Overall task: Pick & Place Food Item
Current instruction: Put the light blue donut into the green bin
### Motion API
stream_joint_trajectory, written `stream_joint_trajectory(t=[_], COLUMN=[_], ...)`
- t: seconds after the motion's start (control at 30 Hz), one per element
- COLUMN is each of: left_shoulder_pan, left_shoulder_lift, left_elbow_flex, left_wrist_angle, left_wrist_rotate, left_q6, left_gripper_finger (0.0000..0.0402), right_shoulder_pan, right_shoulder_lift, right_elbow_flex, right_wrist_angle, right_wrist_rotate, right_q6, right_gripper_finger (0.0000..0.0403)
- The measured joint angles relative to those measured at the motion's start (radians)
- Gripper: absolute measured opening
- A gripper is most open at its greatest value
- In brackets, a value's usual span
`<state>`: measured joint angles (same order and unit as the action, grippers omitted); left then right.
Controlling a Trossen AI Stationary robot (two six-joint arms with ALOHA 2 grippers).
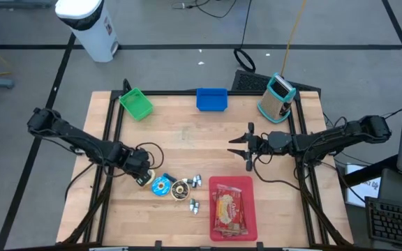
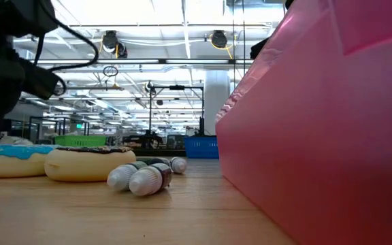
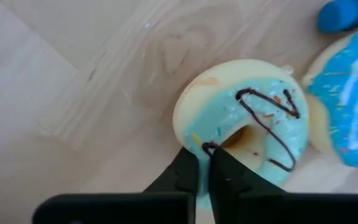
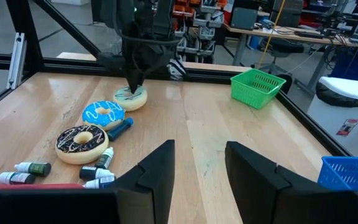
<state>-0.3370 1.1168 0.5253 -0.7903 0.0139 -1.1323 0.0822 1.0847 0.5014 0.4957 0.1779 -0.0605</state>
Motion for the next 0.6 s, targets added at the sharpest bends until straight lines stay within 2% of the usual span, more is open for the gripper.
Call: stream_joint_trajectory(t=[0.2, 0.37, 0.5, 0.6], left_shoulder_pan=[0.022, 0.049, 0.089, 0.126], left_shoulder_lift=[0.0, 0.0, 0.0, 0.0], left_elbow_flex=[0.108, 0.236, 0.354, 0.435], left_wrist_angle=[-0.106, -0.251, -0.391, -0.469], left_wrist_rotate=[-0.069, -0.18, -0.313, -0.458], left_q6=[0.02, 0.065, 0.077, 0.083], left_gripper_finger=[0.0029, 0.0009, 0.0019, 0.0028], right_shoulder_pan=[0.0, 0.0, 0.0, 0.0], right_shoulder_lift=[0.0, 0.0, 0.0, 0.0], right_elbow_flex=[0.0, 0.0, 0.0, 0.0], right_wrist_angle=[0.0, 0.0, 0.001, 0.001], right_wrist_rotate=[0.0, 0.0, 0.0, 0.0], right_q6=[0.014, 0.022, 0.022, 0.022], right_gripper_finger=[0.013, 0.013, 0.013, 0.013])
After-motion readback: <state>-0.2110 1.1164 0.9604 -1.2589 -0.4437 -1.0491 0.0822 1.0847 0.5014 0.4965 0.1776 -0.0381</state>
